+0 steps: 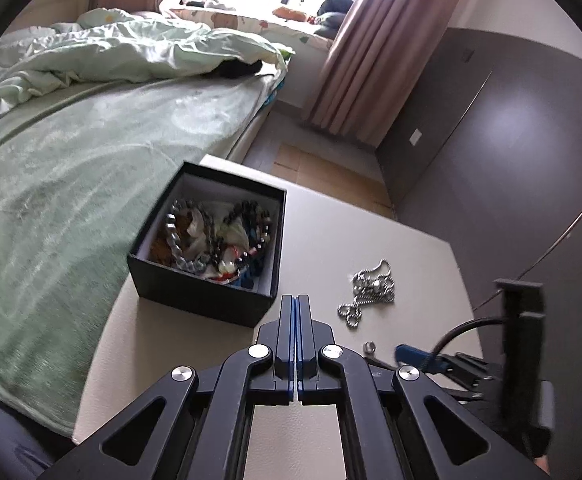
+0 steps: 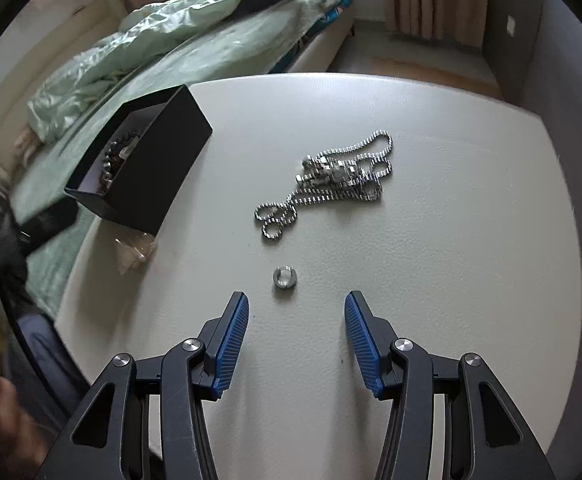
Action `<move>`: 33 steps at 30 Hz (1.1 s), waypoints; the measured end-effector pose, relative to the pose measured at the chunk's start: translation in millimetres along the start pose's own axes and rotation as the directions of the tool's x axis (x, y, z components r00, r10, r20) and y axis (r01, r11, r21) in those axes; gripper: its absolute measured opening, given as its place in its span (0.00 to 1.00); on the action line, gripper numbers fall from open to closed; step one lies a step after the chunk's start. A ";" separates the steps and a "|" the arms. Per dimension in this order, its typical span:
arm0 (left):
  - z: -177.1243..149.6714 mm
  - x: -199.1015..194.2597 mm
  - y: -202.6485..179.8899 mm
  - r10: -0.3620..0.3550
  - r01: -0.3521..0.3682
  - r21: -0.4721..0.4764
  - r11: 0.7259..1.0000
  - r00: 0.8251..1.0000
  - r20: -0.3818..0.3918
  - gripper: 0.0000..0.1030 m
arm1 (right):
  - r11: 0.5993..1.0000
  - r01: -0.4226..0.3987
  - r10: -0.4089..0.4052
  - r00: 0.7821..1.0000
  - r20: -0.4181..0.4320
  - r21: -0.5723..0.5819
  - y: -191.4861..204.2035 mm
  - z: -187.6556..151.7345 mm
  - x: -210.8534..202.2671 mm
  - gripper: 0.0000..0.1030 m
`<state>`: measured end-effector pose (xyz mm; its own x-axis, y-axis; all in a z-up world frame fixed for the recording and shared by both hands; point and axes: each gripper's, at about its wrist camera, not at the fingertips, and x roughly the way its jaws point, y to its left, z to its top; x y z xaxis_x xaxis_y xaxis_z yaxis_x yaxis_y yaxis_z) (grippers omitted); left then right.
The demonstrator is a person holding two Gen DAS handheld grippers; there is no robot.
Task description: Organize jewelry
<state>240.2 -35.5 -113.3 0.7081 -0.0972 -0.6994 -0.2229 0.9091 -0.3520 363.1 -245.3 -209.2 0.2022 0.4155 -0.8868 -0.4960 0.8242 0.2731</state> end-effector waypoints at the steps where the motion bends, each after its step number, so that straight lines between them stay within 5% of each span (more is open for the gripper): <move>1: 2.3 -2.3 2.2 -0.012 0.012 -0.007 1.000 1.000 0.001 0.00 | 1.000 -0.001 0.001 1.000 0.001 -0.009 2.6 1.0 0.9 0.50; 6: 13.8 -8.0 11.2 -0.037 0.037 -0.012 0.999 0.999 -0.001 0.00 | 0.995 0.072 -0.072 0.997 0.015 -0.065 17.9 7.2 7.3 0.48; 10: 11.3 2.2 15.3 -0.039 0.039 0.002 0.999 0.998 -0.056 0.00 | 0.986 0.135 -0.134 0.991 0.017 -0.102 24.2 8.0 7.7 0.14; 15: -0.7 19.7 20.2 -0.041 0.041 -0.002 0.999 0.990 -0.135 0.03 | 0.996 0.072 -0.072 0.997 0.011 -0.054 14.1 6.4 -0.4 0.14; 17: -6.0 23.7 20.8 -0.033 0.033 0.000 0.999 0.989 -0.147 0.20 | 0.998 0.053 -0.052 0.998 0.026 -0.033 8.6 4.5 -7.6 0.14; 19: -11.0 25.7 19.6 -0.028 0.030 0.011 0.999 0.989 -0.146 0.62 | 0.999 0.033 -0.033 0.999 0.038 -0.013 2.6 2.9 -13.7 0.14; 20: -13.4 25.8 18.3 -0.027 0.030 0.019 0.999 0.990 -0.139 0.66 | 1.000 0.028 -0.028 0.999 0.045 0.000 -2.2 0.9 -17.8 0.14; 33: -44.4 57.4 -6.5 0.068 -0.031 0.237 0.971 0.986 -0.153 0.66 | 0.991 0.006 -0.020 0.994 0.107 0.134 -61.7 -11.6 -45.3 0.14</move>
<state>252.6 -64.9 -178.8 0.5803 -0.0956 -0.8088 -0.0791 0.9818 -0.1729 374.7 -319.4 -190.2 0.3013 0.4373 -0.8474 -0.3776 0.8707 0.3151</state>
